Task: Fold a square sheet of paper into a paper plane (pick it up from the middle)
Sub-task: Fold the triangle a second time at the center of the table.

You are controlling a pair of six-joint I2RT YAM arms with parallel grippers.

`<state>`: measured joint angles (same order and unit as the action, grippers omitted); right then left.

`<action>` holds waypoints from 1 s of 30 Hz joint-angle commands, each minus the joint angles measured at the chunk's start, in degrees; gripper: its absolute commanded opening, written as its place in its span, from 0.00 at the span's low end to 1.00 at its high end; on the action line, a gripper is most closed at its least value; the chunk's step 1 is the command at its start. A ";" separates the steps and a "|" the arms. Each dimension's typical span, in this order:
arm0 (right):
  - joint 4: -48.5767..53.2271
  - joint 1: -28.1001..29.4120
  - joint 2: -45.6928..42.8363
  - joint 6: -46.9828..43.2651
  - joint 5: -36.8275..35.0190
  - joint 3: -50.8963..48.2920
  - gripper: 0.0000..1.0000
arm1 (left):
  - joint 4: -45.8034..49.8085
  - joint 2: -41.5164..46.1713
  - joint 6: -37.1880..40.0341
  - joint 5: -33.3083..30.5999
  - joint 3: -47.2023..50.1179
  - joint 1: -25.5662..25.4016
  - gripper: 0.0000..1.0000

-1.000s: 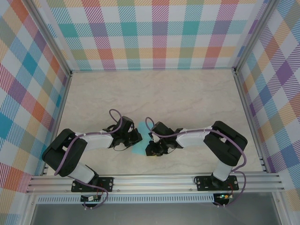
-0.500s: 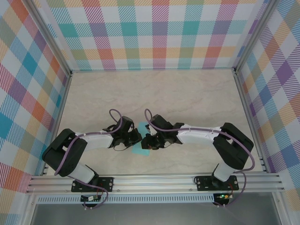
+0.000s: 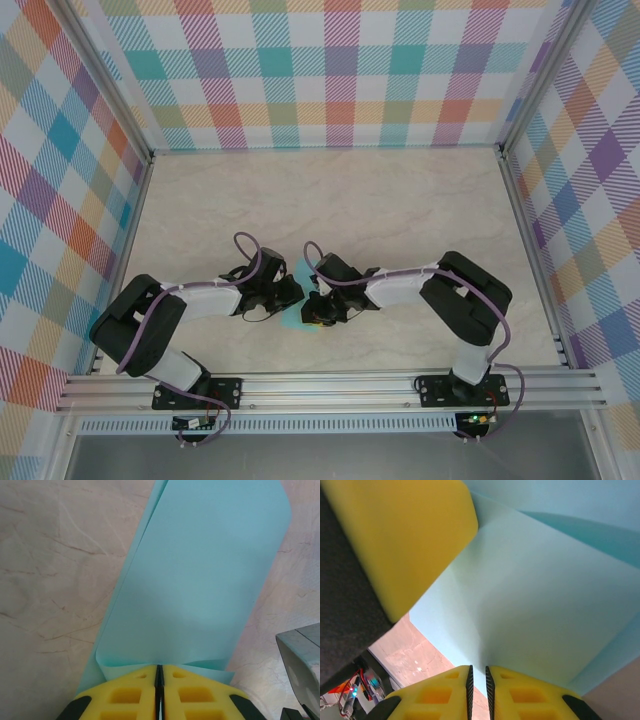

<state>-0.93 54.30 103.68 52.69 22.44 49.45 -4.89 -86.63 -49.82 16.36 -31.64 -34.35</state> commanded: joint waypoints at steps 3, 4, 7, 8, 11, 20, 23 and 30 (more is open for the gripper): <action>1.49 0.44 1.13 2.96 -0.90 -3.82 0.18 | 6.19 -0.28 1.76 -0.99 0.42 0.42 0.15; 1.73 0.45 1.16 3.08 -1.11 -3.87 0.18 | 6.22 0.41 1.91 -0.89 0.16 0.42 0.16; 2.01 0.45 1.34 3.47 -1.76 -4.36 0.17 | 7.60 1.55 2.53 -1.15 -0.92 0.44 0.16; 1.96 0.45 1.29 3.56 -1.87 -4.57 0.17 | 7.97 1.68 2.50 -1.43 -1.12 0.42 0.16; 1.50 0.41 1.15 3.70 -2.55 -5.46 0.17 | 9.01 1.82 2.46 -2.22 -1.08 0.42 0.16; -3.88 0.45 3.98 4.89 -2.20 -6.60 0.17 | 9.20 0.47 2.12 -2.62 0.49 0.43 0.17; -4.02 0.45 3.67 4.79 -2.26 -7.07 0.17 | 9.08 -1.09 2.24 -2.65 -0.18 0.47 0.17; -1.11 0.43 0.23 2.45 -2.38 -4.81 0.20 | 8.35 -2.51 1.92 -3.57 0.08 0.44 0.15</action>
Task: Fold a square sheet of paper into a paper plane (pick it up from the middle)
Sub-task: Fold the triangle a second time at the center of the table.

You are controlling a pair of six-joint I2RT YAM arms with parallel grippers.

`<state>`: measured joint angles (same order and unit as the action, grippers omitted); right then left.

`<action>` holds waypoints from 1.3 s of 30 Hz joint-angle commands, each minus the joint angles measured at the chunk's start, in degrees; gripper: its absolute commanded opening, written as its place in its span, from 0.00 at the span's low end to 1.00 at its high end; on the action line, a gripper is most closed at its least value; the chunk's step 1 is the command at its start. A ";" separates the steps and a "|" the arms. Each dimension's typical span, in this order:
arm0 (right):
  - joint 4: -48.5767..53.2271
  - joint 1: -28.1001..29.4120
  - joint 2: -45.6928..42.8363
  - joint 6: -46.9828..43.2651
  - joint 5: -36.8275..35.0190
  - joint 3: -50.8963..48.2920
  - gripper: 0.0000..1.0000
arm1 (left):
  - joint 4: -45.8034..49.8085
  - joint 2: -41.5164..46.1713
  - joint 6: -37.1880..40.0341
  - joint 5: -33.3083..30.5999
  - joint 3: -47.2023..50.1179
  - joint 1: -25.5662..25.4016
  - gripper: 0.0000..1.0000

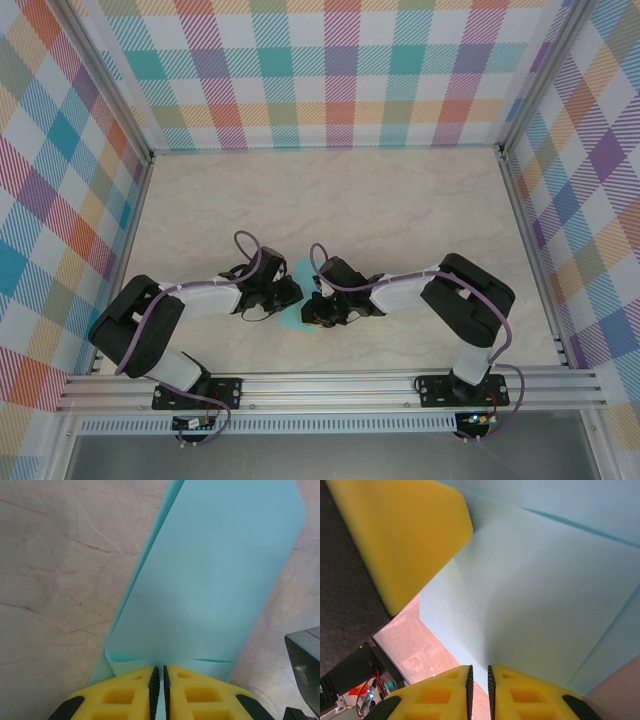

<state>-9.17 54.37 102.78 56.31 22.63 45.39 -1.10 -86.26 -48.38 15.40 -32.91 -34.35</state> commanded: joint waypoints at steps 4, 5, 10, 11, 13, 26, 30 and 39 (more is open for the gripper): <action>9.99 0.38 -2.45 -2.99 -2.92 1.42 0.22 | 5.89 -2.07 0.89 -3.00 1.55 0.42 0.15; 10.81 0.38 -3.47 -3.41 -3.16 1.93 0.22 | 5.77 -1.70 0.81 -3.18 1.97 0.42 0.15; 13.28 0.13 -7.13 -4.77 -4.23 3.11 0.27 | 6.09 -0.70 1.03 -3.10 2.23 0.42 0.15; 13.54 0.12 -7.16 -5.05 -3.89 3.53 0.27 | 6.18 -0.27 0.93 -3.18 2.38 0.42 0.15; 14.20 0.12 -6.84 -5.29 -3.48 4.42 0.27 | 6.59 0.88 0.87 -3.73 2.67 0.44 0.15; 14.08 -0.49 -7.12 -5.09 -3.85 4.23 0.29 | 7.54 1.40 1.52 -4.09 2.06 0.44 0.15; 13.67 -0.62 -7.46 -4.64 -3.74 3.80 0.29 | 7.58 1.52 1.36 -4.32 2.15 0.42 0.15; 11.79 -0.84 -8.06 -4.37 -2.34 3.87 0.27 | 7.35 1.62 1.27 -4.66 2.48 0.42 0.15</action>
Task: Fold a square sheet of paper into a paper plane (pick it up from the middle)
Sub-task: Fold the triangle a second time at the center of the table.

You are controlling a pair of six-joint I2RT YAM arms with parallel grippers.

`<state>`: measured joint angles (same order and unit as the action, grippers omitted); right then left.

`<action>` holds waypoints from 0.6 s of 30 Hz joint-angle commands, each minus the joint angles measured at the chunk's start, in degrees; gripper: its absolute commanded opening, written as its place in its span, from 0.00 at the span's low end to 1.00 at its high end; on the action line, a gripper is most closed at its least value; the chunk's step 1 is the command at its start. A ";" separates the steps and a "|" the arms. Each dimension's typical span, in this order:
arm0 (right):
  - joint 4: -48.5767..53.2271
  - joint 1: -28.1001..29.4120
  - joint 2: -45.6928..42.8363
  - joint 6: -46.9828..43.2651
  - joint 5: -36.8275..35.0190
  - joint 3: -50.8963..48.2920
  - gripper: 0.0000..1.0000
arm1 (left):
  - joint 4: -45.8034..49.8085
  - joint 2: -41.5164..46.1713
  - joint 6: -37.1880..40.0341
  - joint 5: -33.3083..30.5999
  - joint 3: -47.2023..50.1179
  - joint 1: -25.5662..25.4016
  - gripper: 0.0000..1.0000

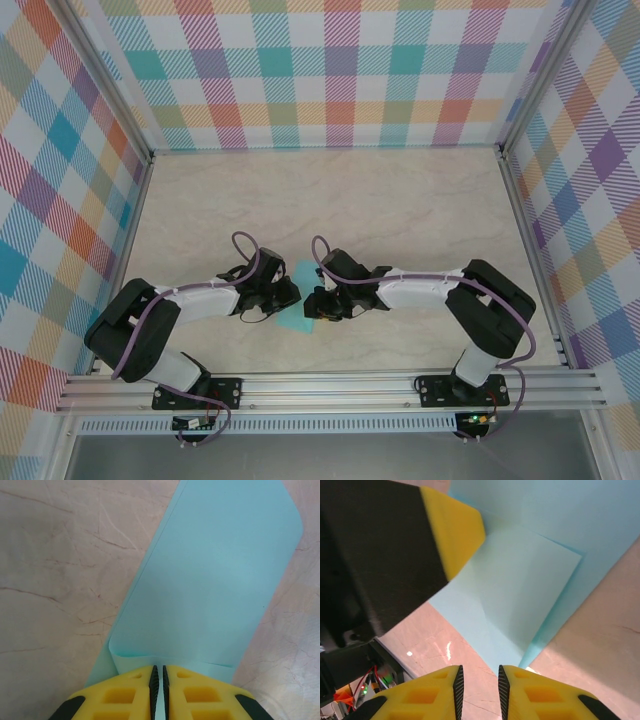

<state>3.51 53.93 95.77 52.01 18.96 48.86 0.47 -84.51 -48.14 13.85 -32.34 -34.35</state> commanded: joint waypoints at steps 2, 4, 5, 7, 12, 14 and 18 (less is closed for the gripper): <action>-1.16 -0.41 -0.46 -0.07 1.73 0.88 0.27 | 5.87 -0.06 1.03 -3.13 1.93 0.42 0.15; -1.82 -0.41 0.35 -0.15 3.06 1.39 0.26 | 5.95 0.02 1.03 -3.21 2.01 0.42 0.15; -2.01 -0.41 0.86 -0.29 3.71 1.76 0.26 | 5.87 0.13 0.92 -3.23 2.09 0.43 0.15; -2.01 -0.41 2.19 -0.25 4.55 2.67 0.24 | 5.63 -0.10 0.94 -3.20 2.19 0.42 0.15; -3.51 -0.23 5.06 -0.18 6.71 4.09 0.21 | 5.47 -0.05 0.94 -2.78 1.93 0.42 0.15; -3.14 -0.19 6.13 -0.31 6.82 4.66 0.20 | 5.61 0.05 0.96 -2.86 1.76 0.42 0.15; -2.83 -0.23 8.03 -0.44 5.48 4.03 0.19 | 5.83 0.29 0.90 -2.77 1.60 0.42 0.15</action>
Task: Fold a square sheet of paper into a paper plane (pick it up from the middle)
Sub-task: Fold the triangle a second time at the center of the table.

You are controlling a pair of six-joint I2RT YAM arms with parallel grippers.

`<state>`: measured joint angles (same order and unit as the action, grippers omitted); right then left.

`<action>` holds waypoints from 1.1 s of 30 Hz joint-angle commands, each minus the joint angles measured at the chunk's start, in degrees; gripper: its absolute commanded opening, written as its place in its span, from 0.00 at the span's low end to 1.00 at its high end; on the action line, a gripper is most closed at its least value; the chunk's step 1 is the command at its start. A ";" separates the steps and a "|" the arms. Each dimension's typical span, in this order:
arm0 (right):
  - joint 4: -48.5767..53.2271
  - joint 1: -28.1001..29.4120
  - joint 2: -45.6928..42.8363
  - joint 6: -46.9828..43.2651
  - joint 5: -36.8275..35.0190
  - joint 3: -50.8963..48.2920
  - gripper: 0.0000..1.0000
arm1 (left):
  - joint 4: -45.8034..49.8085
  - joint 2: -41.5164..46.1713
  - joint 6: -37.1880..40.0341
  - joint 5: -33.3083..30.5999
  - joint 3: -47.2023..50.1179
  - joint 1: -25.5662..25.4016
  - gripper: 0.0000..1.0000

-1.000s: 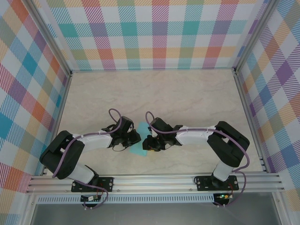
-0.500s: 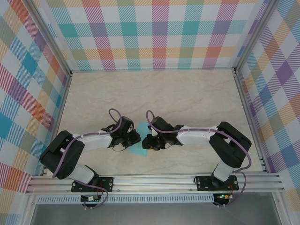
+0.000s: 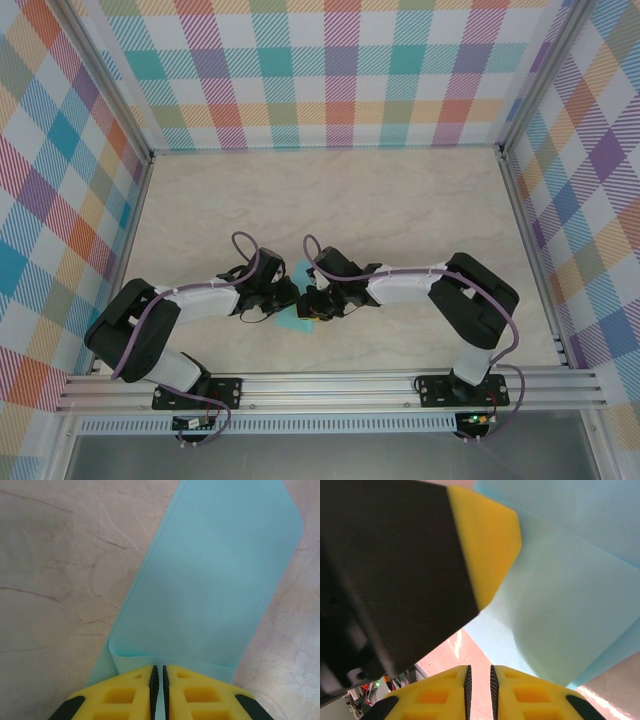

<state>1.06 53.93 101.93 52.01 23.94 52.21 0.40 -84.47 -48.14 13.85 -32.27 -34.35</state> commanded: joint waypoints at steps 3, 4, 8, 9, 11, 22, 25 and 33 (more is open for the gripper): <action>-1.10 -0.24 3.85 0.12 0.78 -0.38 0.18 | 6.03 0.66 0.96 -2.72 1.60 0.43 0.15; -1.47 -0.18 4.14 0.46 0.38 -1.23 0.18 | 6.12 0.90 1.05 -2.73 1.60 0.42 0.15; -1.15 -0.23 3.56 0.88 -1.53 -4.20 0.18 | 6.86 1.65 1.30 -3.30 1.60 0.40 0.15; -1.25 -0.23 3.35 0.91 -1.68 -4.77 0.18 | 7.00 1.68 1.42 -3.38 1.47 0.43 0.15; -1.51 -0.23 2.94 1.17 -2.22 -5.94 0.18 | 7.50 1.67 1.78 -3.37 1.00 0.43 0.16; -1.47 -0.23 -0.78 0.69 -0.94 -4.57 0.18 | 7.10 0.36 1.77 -2.94 0.54 0.42 0.15; -1.20 -0.23 -2.13 0.20 -0.43 -3.22 0.19 | 6.74 0.17 1.65 -2.57 0.70 0.42 0.15; -1.13 -0.32 -0.47 -0.69 0.60 0.02 0.22 | 6.27 -0.17 1.72 -2.76 1.07 0.46 0.15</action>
<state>-0.56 53.82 101.06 51.99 23.51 50.54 2.66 -83.40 -47.09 12.82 -32.29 -34.35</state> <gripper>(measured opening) 0.217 0.152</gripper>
